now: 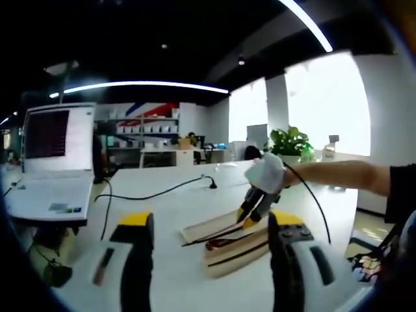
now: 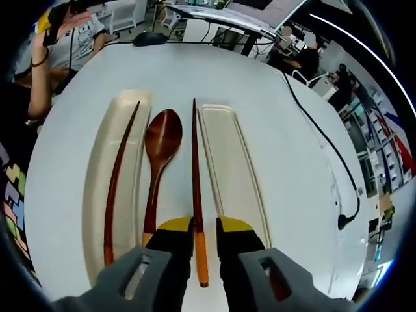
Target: Arrange the utensils inside the cutlery case until each visible utensil rests in its matching compartment.
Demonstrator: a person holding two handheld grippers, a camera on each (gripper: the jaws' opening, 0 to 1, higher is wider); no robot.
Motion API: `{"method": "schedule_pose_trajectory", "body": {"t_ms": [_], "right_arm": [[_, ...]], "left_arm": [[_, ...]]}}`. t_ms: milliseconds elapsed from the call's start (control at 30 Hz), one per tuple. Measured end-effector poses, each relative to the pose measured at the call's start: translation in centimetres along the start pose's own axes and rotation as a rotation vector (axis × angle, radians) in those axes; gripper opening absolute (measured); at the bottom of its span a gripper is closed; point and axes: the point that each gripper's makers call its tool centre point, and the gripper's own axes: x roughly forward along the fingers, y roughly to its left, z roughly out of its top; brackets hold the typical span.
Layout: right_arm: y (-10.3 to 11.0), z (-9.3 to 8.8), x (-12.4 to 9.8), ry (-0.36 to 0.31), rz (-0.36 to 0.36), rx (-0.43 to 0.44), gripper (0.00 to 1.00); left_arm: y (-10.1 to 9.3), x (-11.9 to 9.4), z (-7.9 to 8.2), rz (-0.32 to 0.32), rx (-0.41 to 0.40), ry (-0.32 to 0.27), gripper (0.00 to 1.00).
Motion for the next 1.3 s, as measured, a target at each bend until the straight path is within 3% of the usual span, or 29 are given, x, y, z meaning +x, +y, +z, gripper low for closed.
{"method": "schedule_pose_trajectory", "body": {"t_ms": [167,333,433,633,733,933,1133,1200,1300], "right_arm": [[0.5,0.5,0.3,-0.028,0.034,0.006,0.04],[0.5,0.5,0.3,-0.107,0.028,0.095,0.03],[0.7,0.5,0.3,-0.119,0.022,0.051,0.03],[0.7,0.6,0.3,-0.155,0.043,0.103,0.03],[0.9,0.7,0.3,-0.15,0.046,0.091,0.03],[0.1,0.1,0.2,-0.093,0.025,0.087,0.03],[0.1,0.6,-0.5,-0.123,0.024,0.069,0.03],[0.6,1.6,-1.2,-0.167,0.047,0.081,0.03],[0.5,2.0,-1.9,-0.164,0.028,0.057,0.03]], "left_arm": [[0.0,0.3,-0.5,0.0,-0.002,0.015,0.75],[-0.2,0.2,-0.5,-0.001,-0.003,0.016,0.75],[-0.7,0.0,-0.2,-0.02,-0.01,0.002,0.75],[-0.6,0.1,-0.6,-0.01,-0.01,0.009,0.74],[-0.8,0.1,-0.5,-0.017,-0.013,0.001,0.69],[-1.1,-0.1,-0.2,-0.024,-0.015,-0.017,0.69],[-1.2,-0.2,-0.2,-0.025,-0.018,-0.024,0.69],[-0.7,-0.3,0.0,-0.022,-0.02,-0.024,0.69],[-0.6,-0.2,0.0,-0.02,-0.022,-0.023,0.69]]}}
